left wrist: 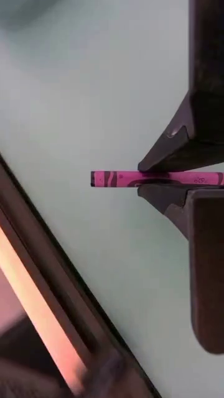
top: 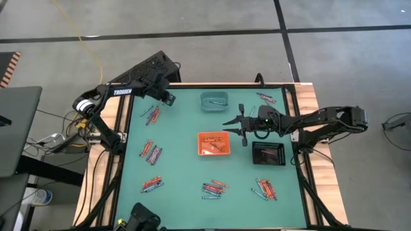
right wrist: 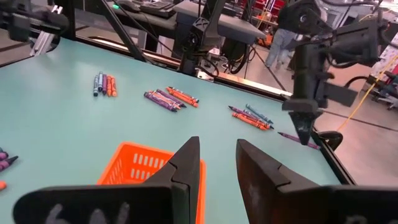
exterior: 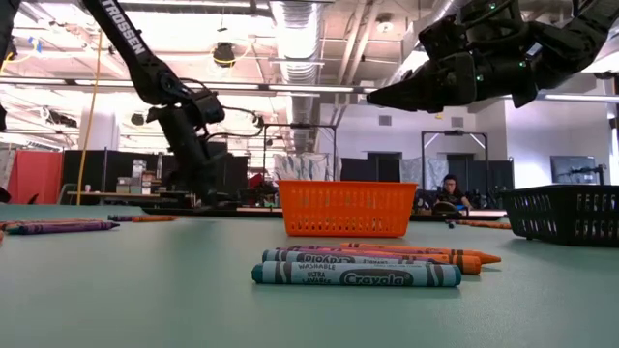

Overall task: Sort crayons
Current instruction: Put the violet crayon into the black bin

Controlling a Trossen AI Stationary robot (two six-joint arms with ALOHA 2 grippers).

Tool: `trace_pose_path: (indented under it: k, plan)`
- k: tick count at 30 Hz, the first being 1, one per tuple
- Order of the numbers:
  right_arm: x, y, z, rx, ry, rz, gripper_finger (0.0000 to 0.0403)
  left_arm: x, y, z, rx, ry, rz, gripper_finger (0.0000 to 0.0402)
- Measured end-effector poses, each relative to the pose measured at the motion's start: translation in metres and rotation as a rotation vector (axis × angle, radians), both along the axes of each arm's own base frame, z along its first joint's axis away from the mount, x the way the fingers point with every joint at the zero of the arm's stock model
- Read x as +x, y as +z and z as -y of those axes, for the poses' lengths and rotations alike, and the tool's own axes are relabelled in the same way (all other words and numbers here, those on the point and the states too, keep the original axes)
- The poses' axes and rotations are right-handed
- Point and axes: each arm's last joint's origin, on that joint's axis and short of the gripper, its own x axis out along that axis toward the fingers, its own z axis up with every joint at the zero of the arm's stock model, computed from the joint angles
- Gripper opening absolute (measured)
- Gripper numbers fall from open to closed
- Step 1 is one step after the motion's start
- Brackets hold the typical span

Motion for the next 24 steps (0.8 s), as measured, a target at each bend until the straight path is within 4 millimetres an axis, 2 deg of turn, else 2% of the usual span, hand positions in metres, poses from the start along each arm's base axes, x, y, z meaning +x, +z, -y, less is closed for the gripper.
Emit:
trace_pose_path:
  k: [3,7,12,16,20,24]
  plan:
    - [0.0,-0.001,-0.001,0.001,0.004,-0.006,0.0107,0.012,0.009,0.003,-0.014,-0.075,0.067,0.0012]
    - [0.001,-0.002,-0.004,0.021,0.008,-0.021,0.0107,0.03,0.026,0.016,0.005,-0.192,0.141,0.0012]
    - [-0.004,0.0,-0.008,0.07,-0.019,-0.059,0.0107,0.056,0.049,0.053,0.088,-0.378,0.174,0.0012]
    - [-0.012,0.004,-0.015,0.107,-0.02,-0.1,0.0107,0.082,0.058,0.087,0.156,-0.531,0.207,0.0012]
    - [-0.018,0.009,-0.027,0.139,0.017,-0.129,0.0107,0.103,0.065,0.112,0.338,-0.622,0.193,0.0012]
    - [-0.024,0.013,-0.041,0.159,0.041,-0.147,0.0107,0.116,0.076,0.124,0.552,-0.616,0.194,0.0012]
